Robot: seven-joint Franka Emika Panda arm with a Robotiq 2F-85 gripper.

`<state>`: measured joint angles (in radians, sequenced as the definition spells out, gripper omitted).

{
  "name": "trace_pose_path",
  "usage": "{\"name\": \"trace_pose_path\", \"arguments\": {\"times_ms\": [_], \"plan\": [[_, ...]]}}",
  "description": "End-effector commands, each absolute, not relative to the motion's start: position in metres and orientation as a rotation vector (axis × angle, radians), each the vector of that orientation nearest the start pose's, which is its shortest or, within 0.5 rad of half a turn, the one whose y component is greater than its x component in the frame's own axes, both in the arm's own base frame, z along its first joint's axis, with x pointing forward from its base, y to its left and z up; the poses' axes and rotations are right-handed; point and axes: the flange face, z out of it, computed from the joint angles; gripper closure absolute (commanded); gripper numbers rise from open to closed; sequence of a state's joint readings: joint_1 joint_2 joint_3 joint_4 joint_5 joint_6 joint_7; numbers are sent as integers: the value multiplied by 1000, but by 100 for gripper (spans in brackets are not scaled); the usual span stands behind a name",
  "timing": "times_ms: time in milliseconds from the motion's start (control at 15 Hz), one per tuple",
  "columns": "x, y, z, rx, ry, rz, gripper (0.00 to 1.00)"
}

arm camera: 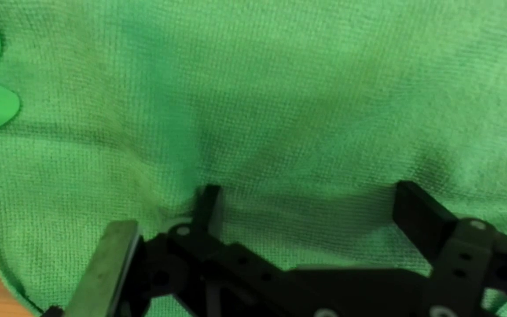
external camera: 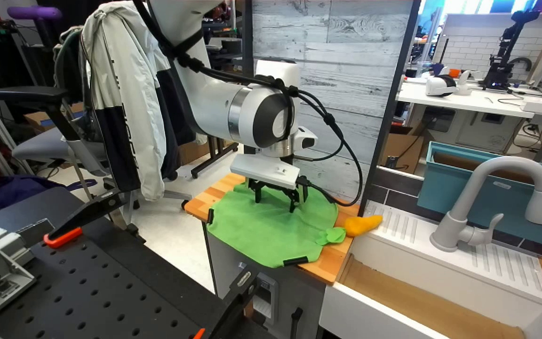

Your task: Push the green towel to the right.

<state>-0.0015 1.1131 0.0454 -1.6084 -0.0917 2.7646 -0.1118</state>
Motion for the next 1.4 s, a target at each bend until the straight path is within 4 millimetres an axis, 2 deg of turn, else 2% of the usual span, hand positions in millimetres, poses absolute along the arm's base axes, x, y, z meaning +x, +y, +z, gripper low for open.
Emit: {"name": "trace_pose_path", "arguments": {"times_ms": [0,667,1333], "plan": [[638,14,-28,-3107,-299,-79,0],[634,-30,-26,-3103,-136,-98,0],[629,-92,-21,-3076,89,-115,0]]}}
